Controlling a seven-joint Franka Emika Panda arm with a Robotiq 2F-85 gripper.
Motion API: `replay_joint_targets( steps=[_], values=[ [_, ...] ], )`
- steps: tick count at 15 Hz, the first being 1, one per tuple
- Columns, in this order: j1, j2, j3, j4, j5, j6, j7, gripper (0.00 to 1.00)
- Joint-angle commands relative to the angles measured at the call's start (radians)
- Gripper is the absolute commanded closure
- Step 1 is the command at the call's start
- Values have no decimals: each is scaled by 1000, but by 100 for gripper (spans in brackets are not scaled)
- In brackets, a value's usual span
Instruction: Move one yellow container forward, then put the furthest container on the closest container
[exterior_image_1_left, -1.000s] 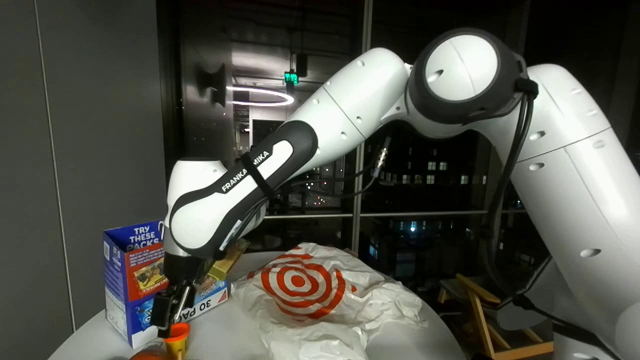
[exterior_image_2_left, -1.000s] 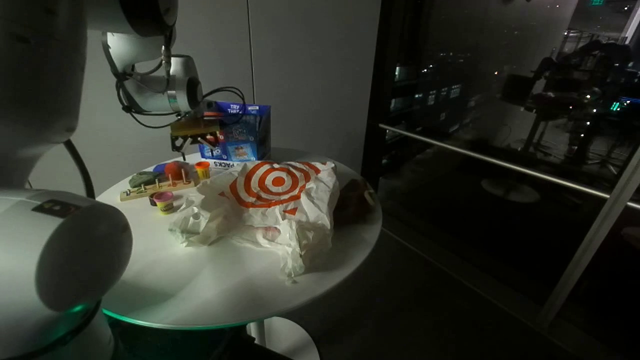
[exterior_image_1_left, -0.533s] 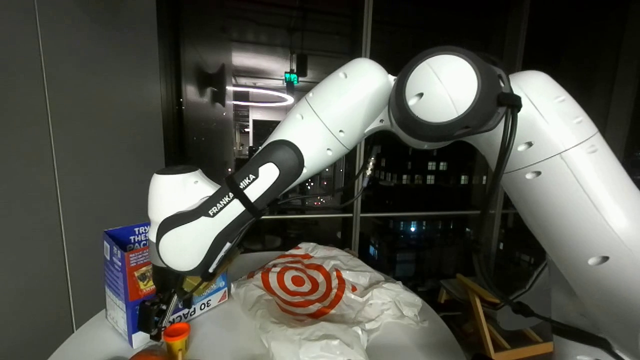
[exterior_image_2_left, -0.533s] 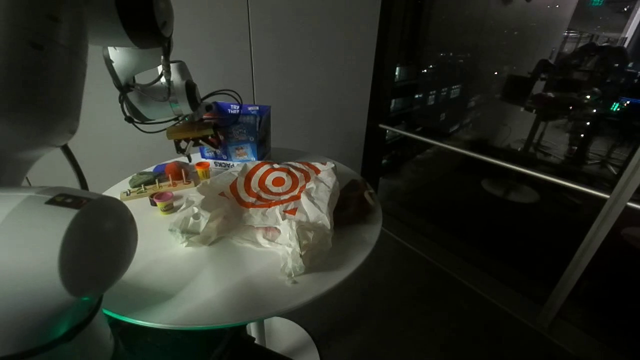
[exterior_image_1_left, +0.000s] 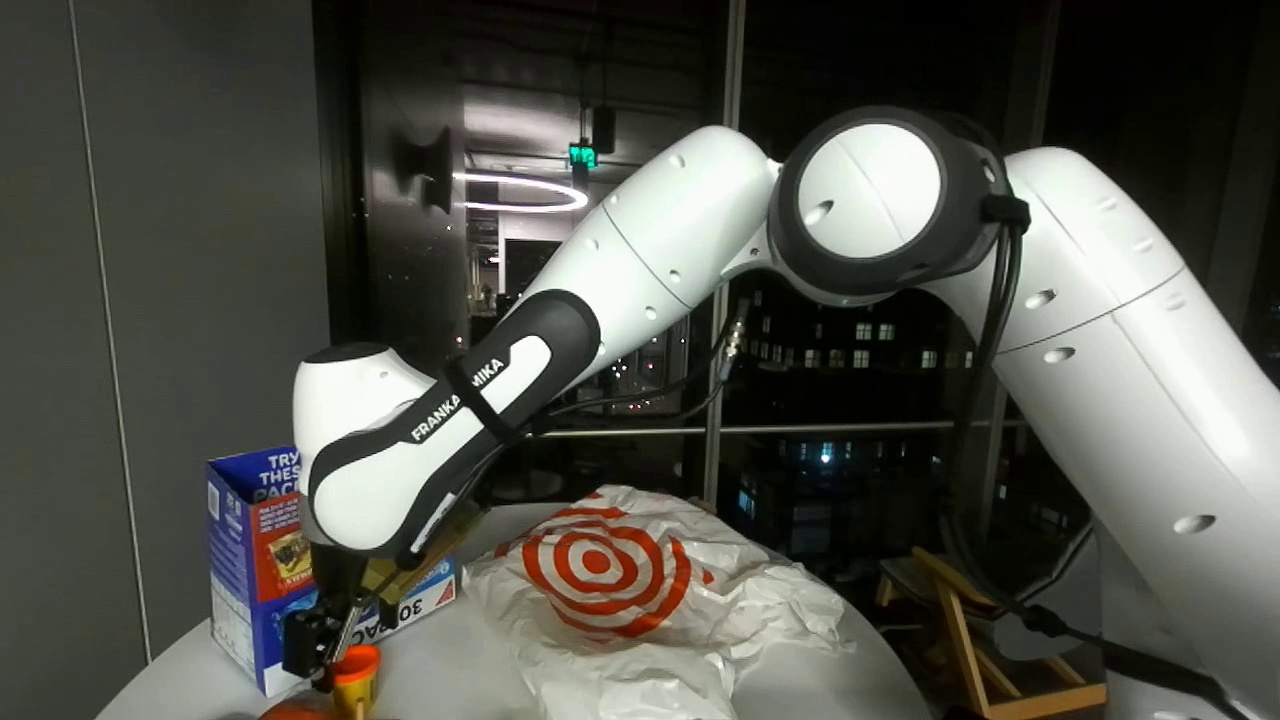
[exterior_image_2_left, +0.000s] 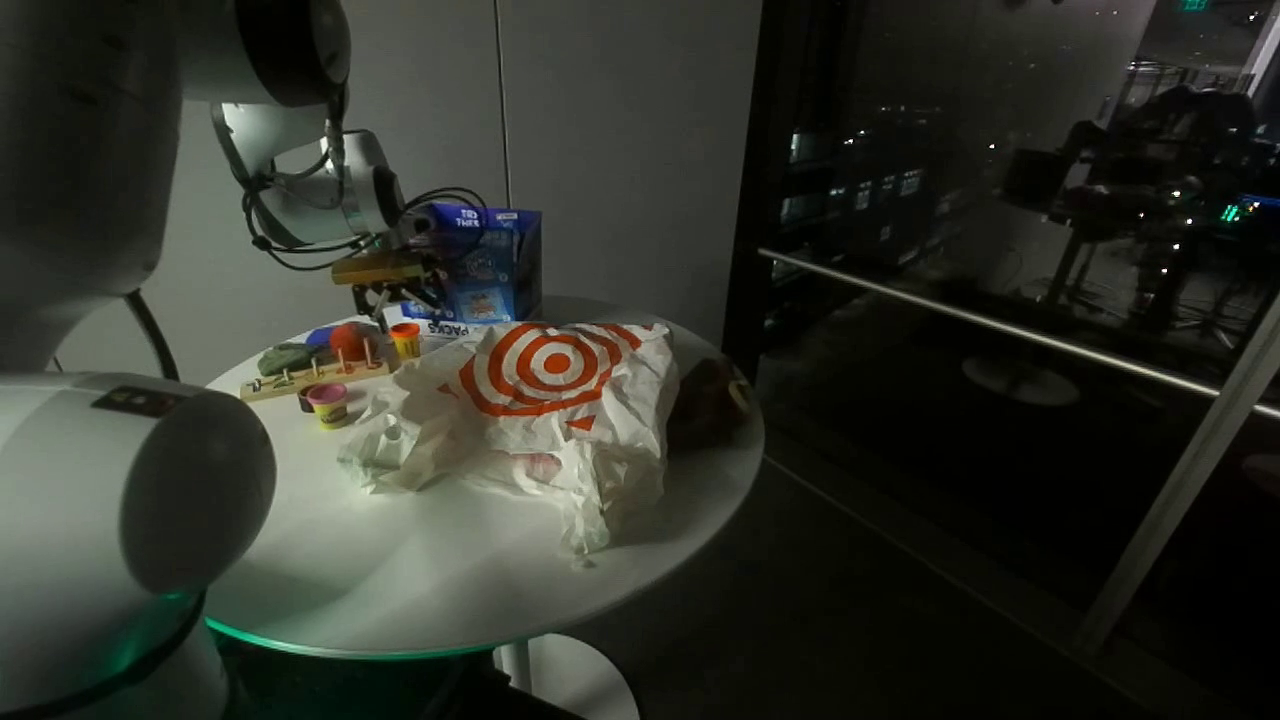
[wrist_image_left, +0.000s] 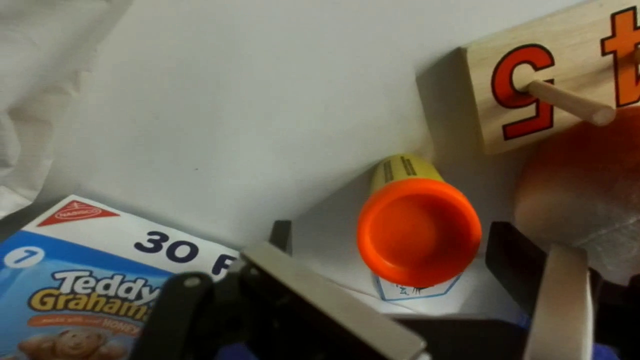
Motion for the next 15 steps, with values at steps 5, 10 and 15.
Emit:
replay_joint_targets(
  steps=[5, 10, 15],
  values=[
    [-38, 47, 26, 53, 40, -7, -53, 34],
    [-32, 33, 29, 43, 33, -32, -74, 73],
    [-27, -81, 32, -31, 25, -89, -60, 76]
  ],
)
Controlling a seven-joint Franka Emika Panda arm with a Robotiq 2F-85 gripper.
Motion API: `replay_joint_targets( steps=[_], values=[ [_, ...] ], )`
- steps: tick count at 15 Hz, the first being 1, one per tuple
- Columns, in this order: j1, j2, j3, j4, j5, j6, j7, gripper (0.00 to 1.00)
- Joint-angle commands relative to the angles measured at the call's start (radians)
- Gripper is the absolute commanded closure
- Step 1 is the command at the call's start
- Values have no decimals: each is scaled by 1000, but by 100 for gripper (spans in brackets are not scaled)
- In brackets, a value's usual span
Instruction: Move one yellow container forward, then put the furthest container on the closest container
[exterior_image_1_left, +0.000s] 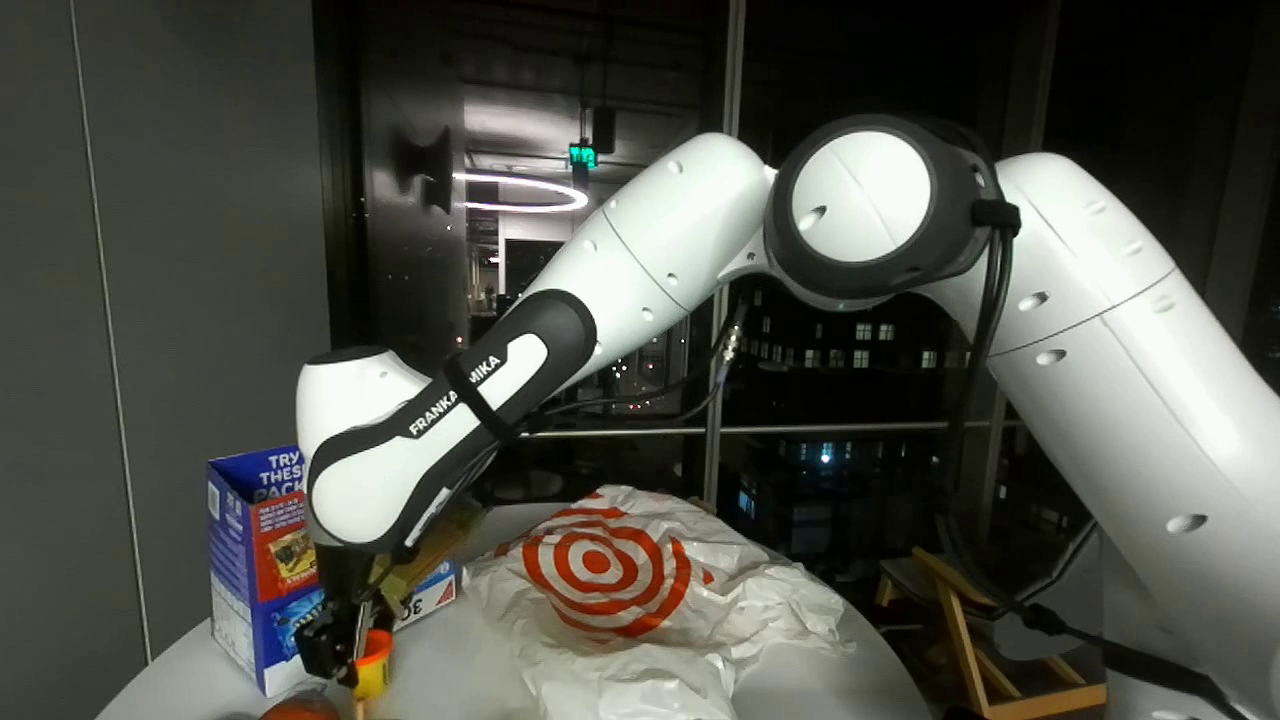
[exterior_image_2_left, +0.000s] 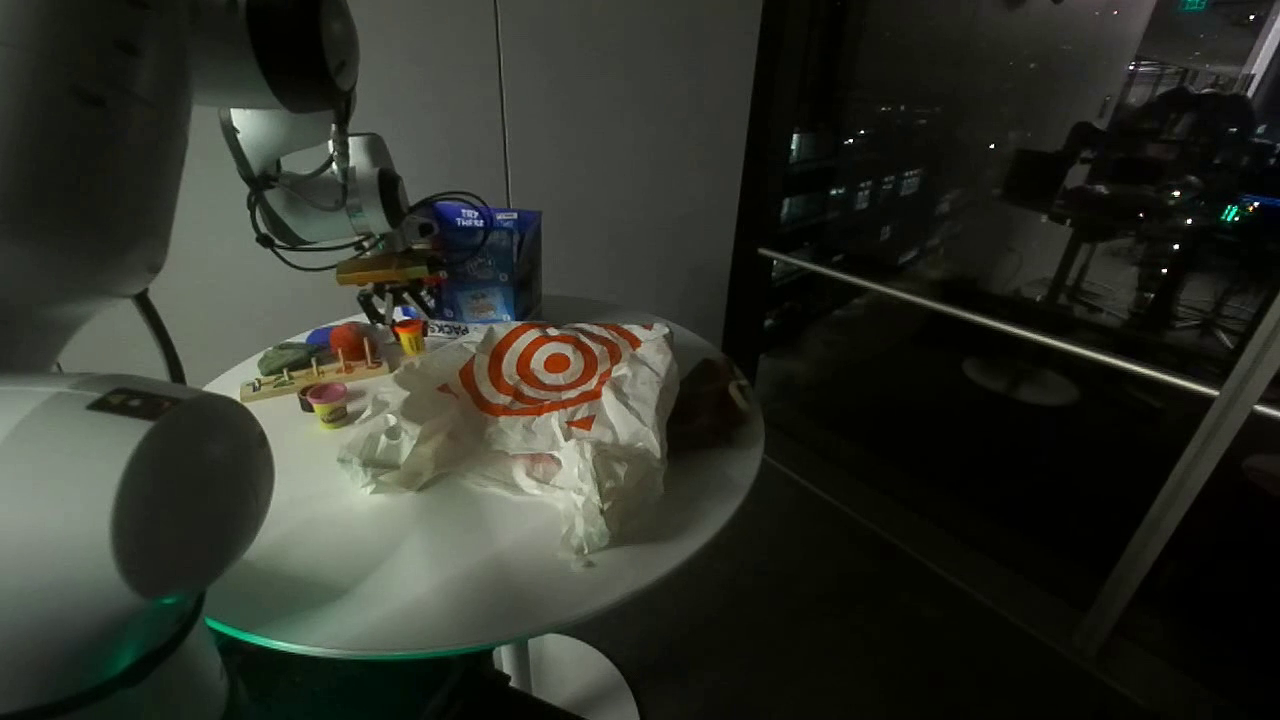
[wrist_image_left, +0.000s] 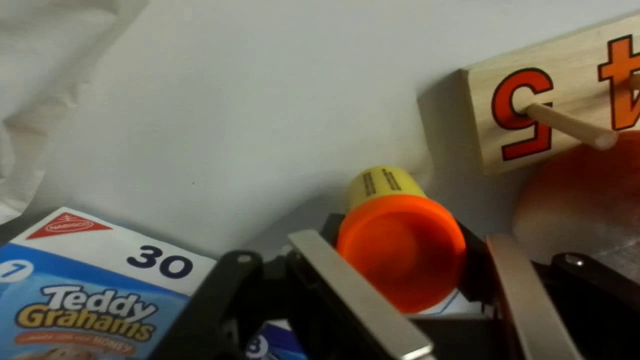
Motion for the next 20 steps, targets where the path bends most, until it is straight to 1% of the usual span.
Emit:
replay_joint_targets(
  steps=[1, 3, 5, 11, 15, 17, 20],
  values=[
    [-12, -125, 17, -74, 12, -43, -13, 76],
    [-26, -188, 29, -125, 20, -29, -21, 76],
    [-53, -250, 56, -188, 57, -12, -50, 76],
    [-116, -435, 121, -432, 190, 8, -149, 76],
    [-123, -537, 151, -584, 254, 34, -206, 76],
    [-117, -598, 157, -649, 262, 51, -211, 76],
    [-113, -624, 164, -693, 273, 72, -244, 76]
  ],
)
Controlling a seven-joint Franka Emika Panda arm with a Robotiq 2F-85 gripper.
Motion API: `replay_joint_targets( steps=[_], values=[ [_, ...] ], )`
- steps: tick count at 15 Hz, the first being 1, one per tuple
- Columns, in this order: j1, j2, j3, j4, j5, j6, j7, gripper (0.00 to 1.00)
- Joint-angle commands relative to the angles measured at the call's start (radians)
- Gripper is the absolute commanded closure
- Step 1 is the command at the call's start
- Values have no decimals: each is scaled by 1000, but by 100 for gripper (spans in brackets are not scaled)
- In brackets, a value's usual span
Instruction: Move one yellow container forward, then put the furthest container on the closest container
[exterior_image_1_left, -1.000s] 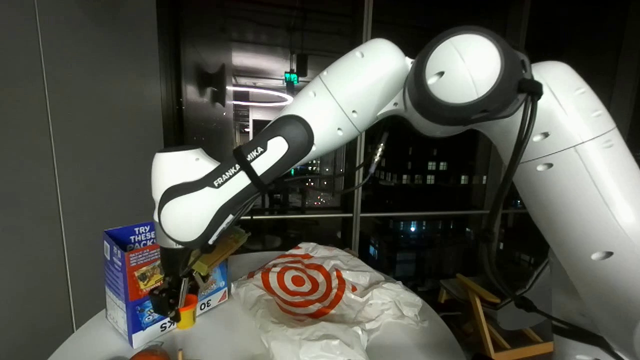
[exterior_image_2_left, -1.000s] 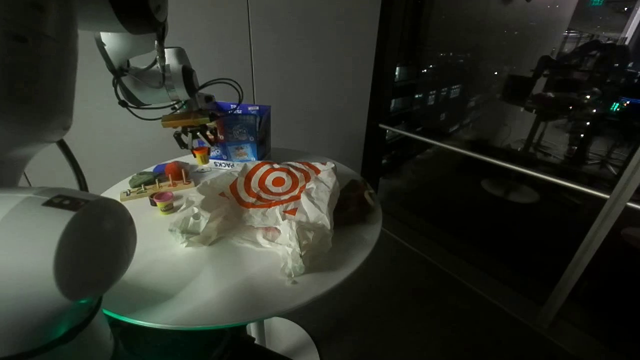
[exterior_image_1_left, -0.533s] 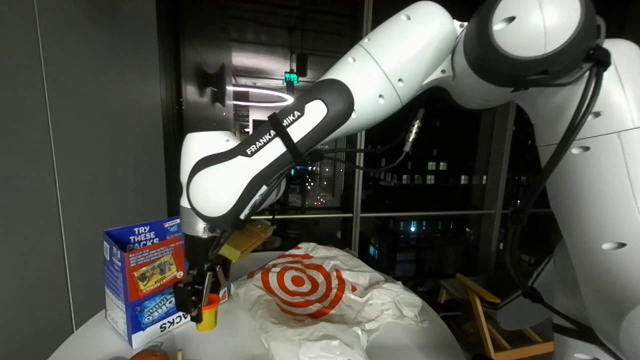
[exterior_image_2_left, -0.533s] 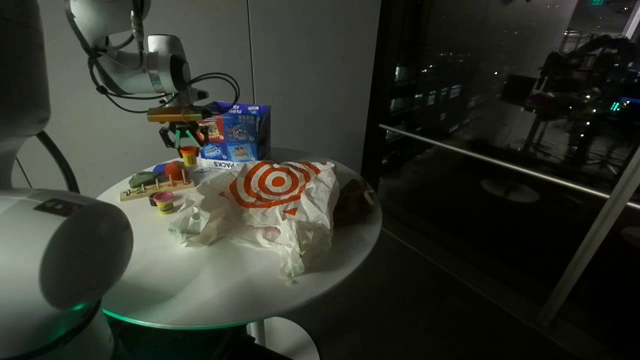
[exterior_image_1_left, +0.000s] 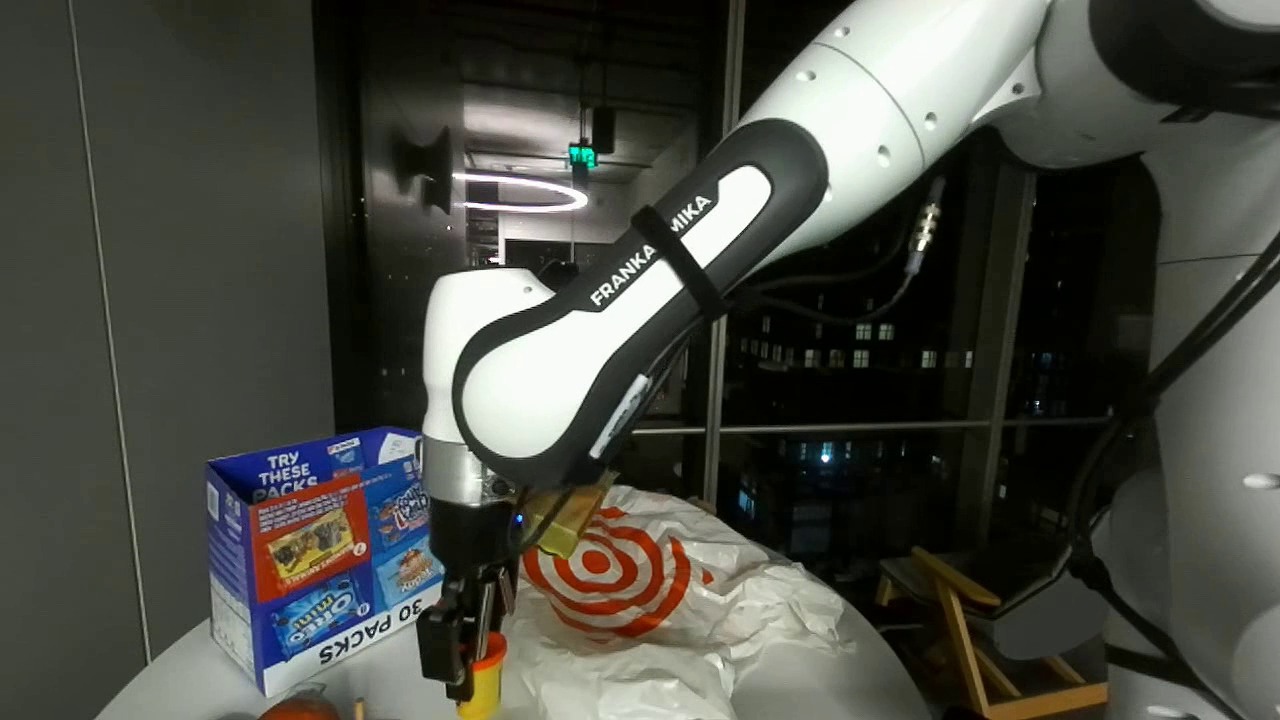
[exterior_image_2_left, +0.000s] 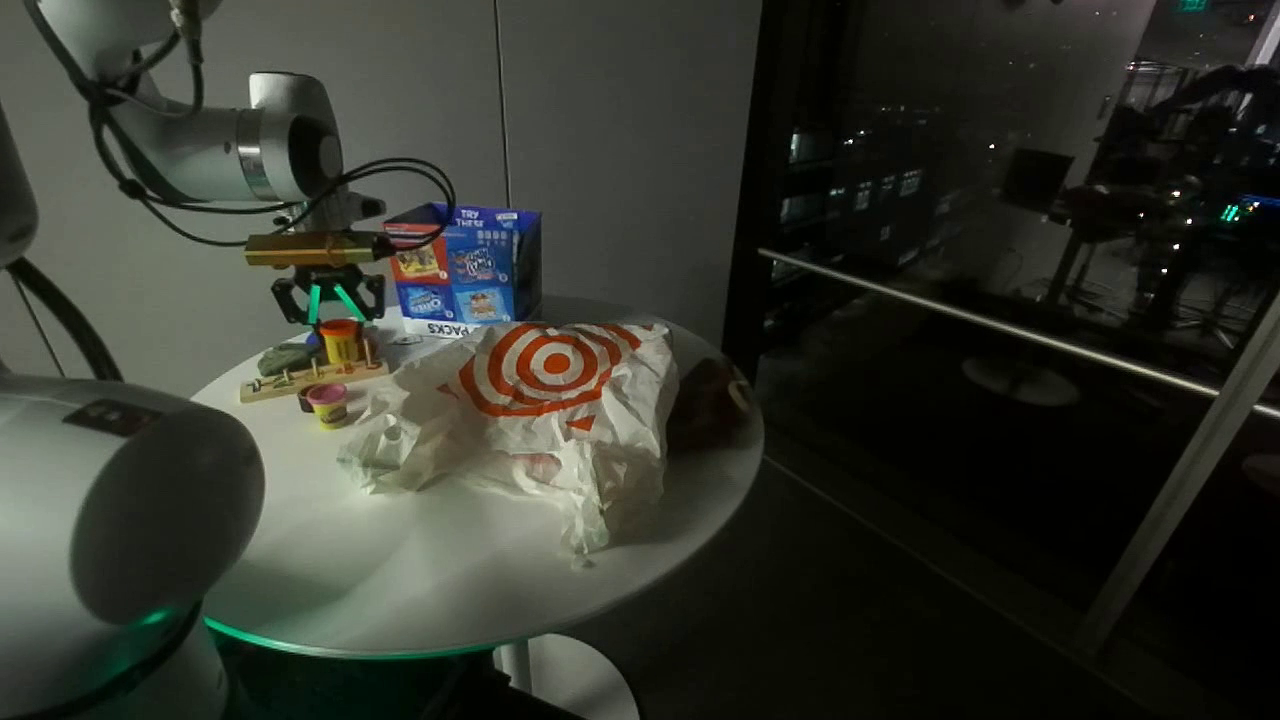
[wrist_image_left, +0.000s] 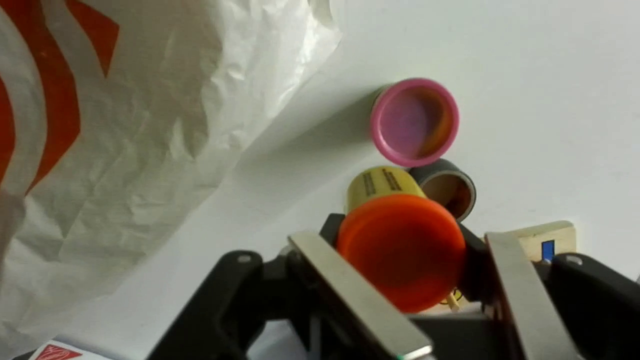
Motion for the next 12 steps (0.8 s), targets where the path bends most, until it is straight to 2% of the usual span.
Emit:
replay_joint_targets(
  steps=[1, 8, 12],
  values=[
    [-6, -81, 14, -83, 48, 36, -69, 76],
    [-3, -43, 19, -105, 174, 53, -233, 76],
    [-5, -27, 21, -108, 198, 52, -283, 76]
  ],
)
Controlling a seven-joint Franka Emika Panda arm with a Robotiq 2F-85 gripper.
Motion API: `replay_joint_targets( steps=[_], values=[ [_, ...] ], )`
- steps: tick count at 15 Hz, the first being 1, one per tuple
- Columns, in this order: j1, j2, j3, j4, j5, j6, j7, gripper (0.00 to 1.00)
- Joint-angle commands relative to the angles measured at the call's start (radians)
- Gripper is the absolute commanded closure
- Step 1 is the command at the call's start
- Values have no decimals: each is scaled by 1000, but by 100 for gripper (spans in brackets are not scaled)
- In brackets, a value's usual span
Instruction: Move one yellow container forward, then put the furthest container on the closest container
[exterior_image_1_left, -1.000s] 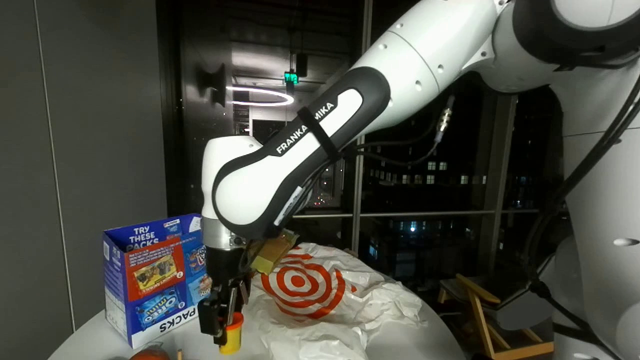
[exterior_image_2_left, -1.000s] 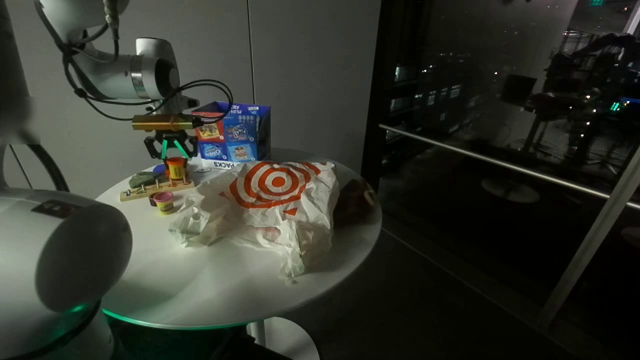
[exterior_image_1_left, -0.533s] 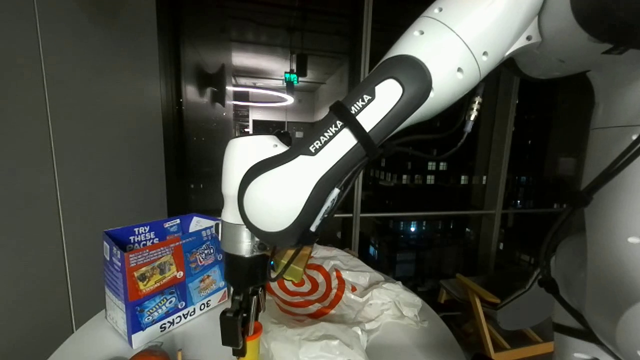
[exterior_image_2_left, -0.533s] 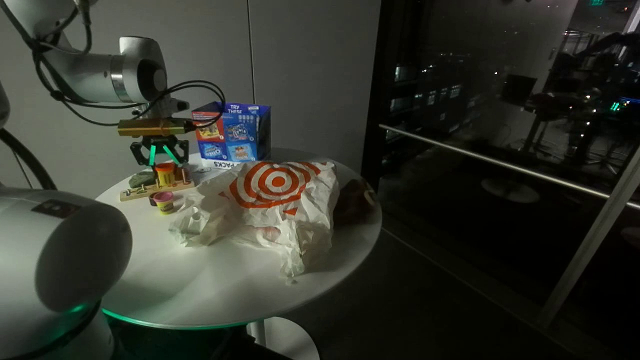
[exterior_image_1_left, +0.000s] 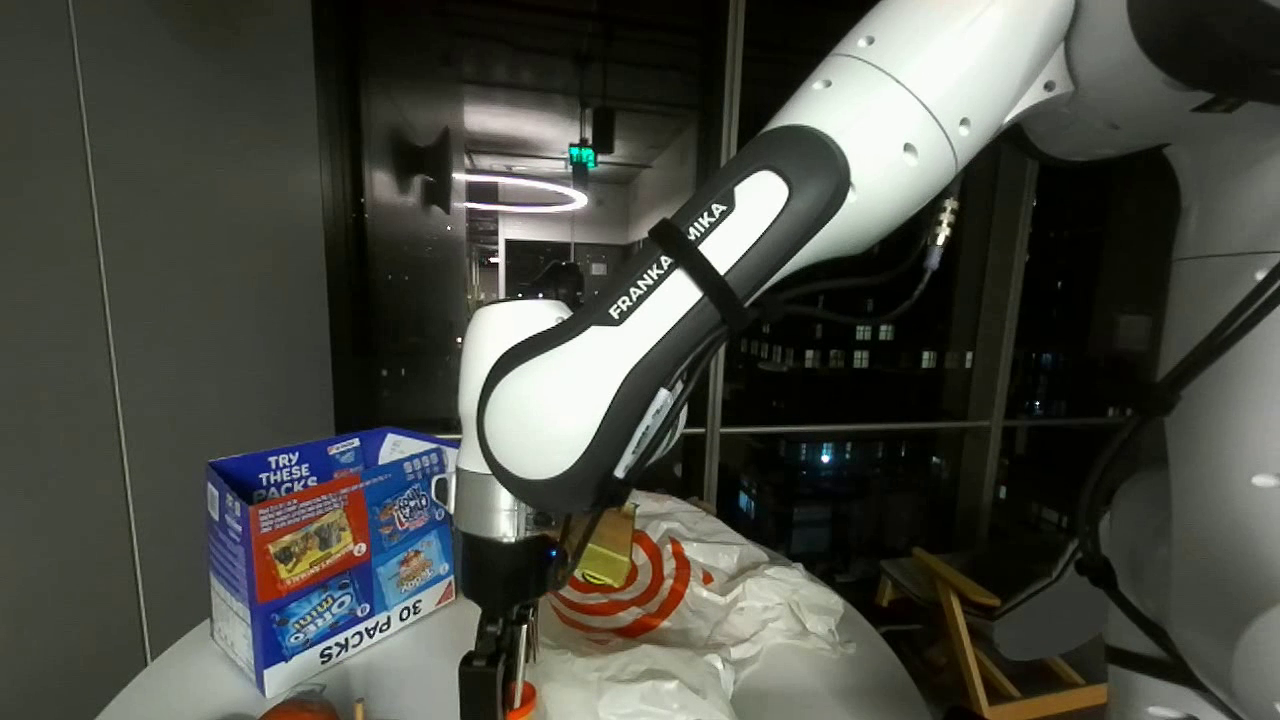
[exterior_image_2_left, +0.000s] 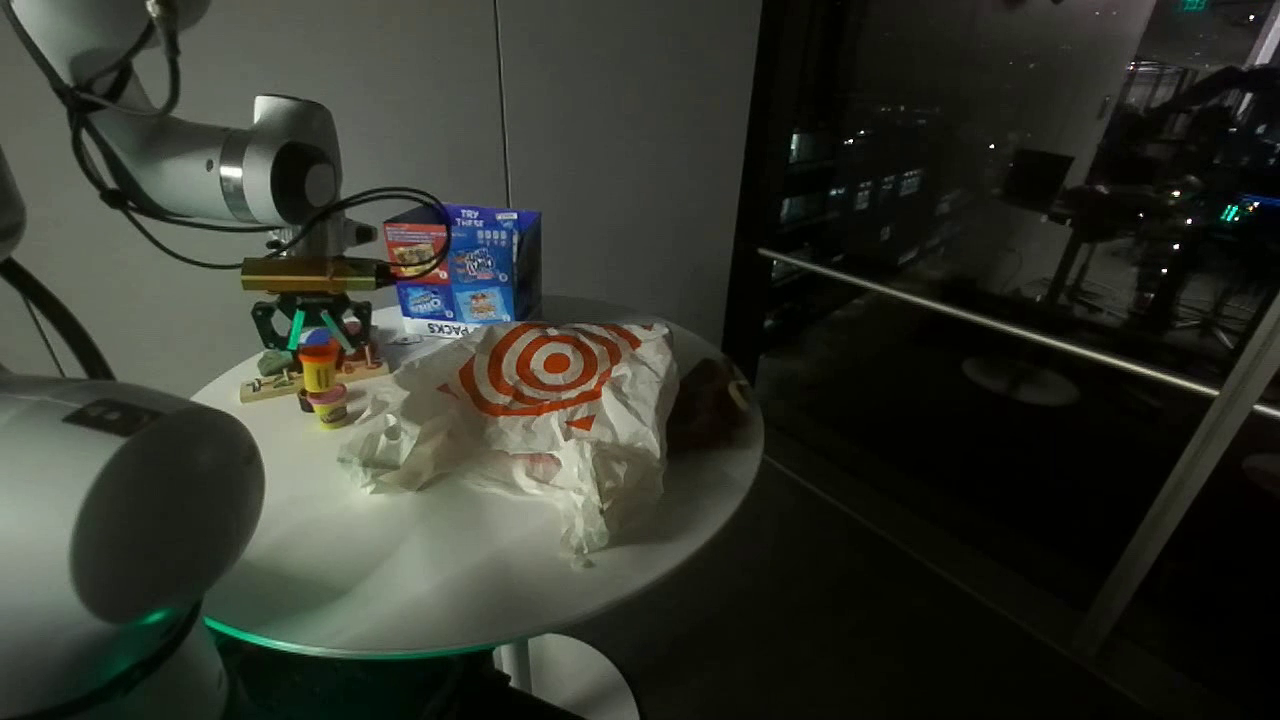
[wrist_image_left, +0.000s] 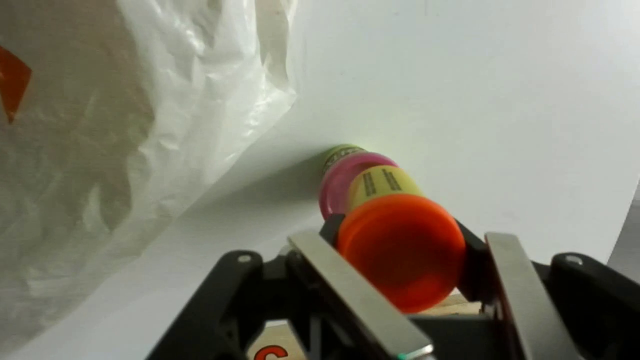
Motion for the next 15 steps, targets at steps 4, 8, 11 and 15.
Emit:
replay_joint_targets(
  steps=[4, 8, 11, 15],
  values=[
    [-8, 23, 10, 0, 2, 35, -71, 76],
    [-11, 29, 10, 6, 4, 36, -99, 76],
    [-13, 26, 11, 7, 15, 31, -122, 23],
    [-8, 20, 14, -11, 4, 61, -121, 0]
  ],
)
